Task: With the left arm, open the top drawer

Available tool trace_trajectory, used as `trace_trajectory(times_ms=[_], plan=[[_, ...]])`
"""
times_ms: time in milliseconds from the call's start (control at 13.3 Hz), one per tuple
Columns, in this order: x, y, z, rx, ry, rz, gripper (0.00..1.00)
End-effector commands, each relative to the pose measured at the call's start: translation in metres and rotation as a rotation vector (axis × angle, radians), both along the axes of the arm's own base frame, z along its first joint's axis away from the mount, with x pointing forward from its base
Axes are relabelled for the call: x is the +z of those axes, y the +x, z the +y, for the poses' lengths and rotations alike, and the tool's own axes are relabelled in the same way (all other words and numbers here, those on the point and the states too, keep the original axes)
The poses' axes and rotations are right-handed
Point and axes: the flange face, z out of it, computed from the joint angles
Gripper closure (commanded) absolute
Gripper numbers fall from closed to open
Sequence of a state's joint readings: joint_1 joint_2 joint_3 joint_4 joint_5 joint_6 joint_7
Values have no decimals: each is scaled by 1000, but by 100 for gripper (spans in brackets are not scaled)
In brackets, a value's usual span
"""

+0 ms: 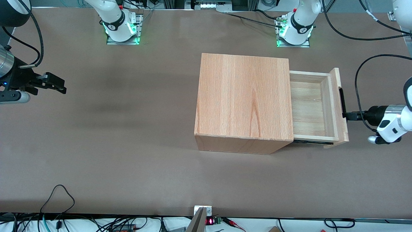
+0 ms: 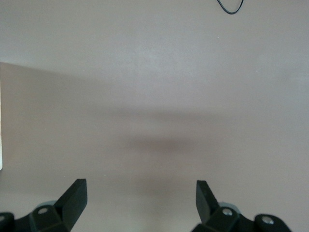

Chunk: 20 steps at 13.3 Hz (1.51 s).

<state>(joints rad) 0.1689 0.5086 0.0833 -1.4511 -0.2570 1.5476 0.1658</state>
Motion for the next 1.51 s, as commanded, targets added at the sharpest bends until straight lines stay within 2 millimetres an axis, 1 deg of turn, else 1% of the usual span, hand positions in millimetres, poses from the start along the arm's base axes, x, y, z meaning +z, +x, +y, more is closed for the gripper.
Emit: trace_trajectory(times_ms=[0,151,377,452,527,678,753,904,1054,1130,1205,1356,1431], plan=[[6,10,24,15,80,-28,0],[6,6,41,44,80,-29,0],[4,6,46,50,80,-27,0],[4,4,54,62,81,-28,0],[8,3,66,81,83,-38,0],[11,3,77,99,83,-48,0],[17,4,81,103,87,-60,0],[17,2,89,117,87,-61,0],[21,0,97,128,89,-68,0],[24,2,95,128,91,-73,0],[27,4,89,122,87,-79,0],[38,8,84,117,82,-98,0],[42,10,79,130,48,-108,0]])
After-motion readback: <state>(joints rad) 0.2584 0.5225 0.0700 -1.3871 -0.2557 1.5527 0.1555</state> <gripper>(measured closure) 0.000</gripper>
